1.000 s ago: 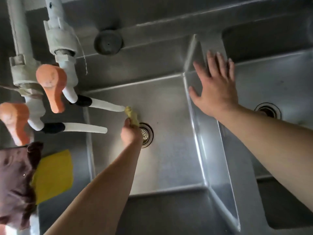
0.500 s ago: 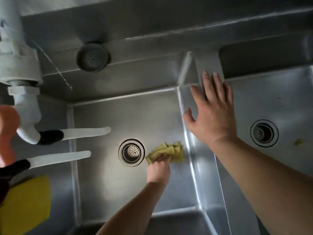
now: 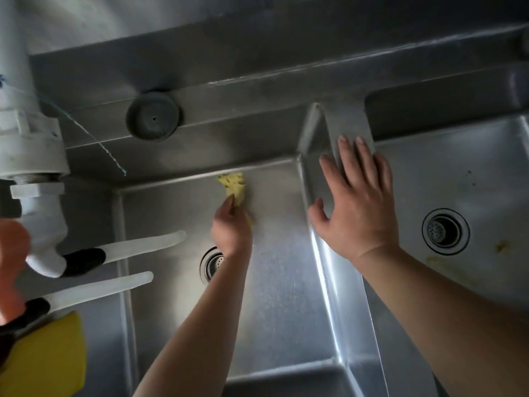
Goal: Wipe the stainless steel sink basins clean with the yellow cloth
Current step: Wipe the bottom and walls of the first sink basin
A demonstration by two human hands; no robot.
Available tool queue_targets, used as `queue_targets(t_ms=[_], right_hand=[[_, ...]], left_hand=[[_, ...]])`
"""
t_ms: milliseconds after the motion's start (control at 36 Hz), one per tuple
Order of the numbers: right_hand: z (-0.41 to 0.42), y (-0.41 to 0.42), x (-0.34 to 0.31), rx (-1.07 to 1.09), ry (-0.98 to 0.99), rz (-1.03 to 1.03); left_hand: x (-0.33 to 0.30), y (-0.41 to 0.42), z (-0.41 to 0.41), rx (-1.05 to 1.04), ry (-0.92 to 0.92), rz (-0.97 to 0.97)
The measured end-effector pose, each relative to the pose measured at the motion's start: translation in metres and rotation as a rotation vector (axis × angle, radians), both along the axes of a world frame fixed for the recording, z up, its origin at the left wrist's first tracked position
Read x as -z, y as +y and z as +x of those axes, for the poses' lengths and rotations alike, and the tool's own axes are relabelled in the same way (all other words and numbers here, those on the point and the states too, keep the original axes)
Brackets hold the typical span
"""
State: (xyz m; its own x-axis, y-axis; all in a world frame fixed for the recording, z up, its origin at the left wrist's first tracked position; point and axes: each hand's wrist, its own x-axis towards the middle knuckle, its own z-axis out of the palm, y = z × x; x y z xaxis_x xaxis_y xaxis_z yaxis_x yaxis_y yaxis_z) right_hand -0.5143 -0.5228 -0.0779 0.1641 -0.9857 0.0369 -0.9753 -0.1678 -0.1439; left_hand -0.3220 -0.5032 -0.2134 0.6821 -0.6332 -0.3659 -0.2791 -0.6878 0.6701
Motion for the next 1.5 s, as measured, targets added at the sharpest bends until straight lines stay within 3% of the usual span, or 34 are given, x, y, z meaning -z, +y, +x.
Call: queue_targets(t_ms=[83,139,194,389,528,750,1361,1500], right_hand=[[0.0,0.0,0.001,-0.001,-0.004,-0.009],[0.0,0.0,0.001,-0.001,-0.001,0.001],[-0.001,0.0,0.001,0.002,0.003,0.01],[-0.002,0.0,0.001,0.002,0.001,0.011],[-0.002,-0.001,0.0,0.006,0.018,0.043],[-0.001,0.0,0.001,0.013,0.015,0.034],[0.002,0.0,0.0,0.028,0.025,0.061],[0.004,0.003,0.0,0.003,0.125,0.049]], left_hand=[[0.029,-0.023,-0.005,0.256,-0.028,0.054],[0.046,-0.029,-0.018,0.465,-0.085,0.249],[0.053,-0.031,-0.033,0.503,-0.17,0.374],[0.064,-0.039,-0.07,0.47,-0.212,0.387],[0.051,-0.077,-0.095,0.963,-0.228,0.37],[0.05,-0.059,-0.076,1.247,-0.293,0.366],[0.025,0.143,-0.082,1.581,-0.172,0.577],[0.021,0.173,-0.084,1.668,-0.143,0.663]])
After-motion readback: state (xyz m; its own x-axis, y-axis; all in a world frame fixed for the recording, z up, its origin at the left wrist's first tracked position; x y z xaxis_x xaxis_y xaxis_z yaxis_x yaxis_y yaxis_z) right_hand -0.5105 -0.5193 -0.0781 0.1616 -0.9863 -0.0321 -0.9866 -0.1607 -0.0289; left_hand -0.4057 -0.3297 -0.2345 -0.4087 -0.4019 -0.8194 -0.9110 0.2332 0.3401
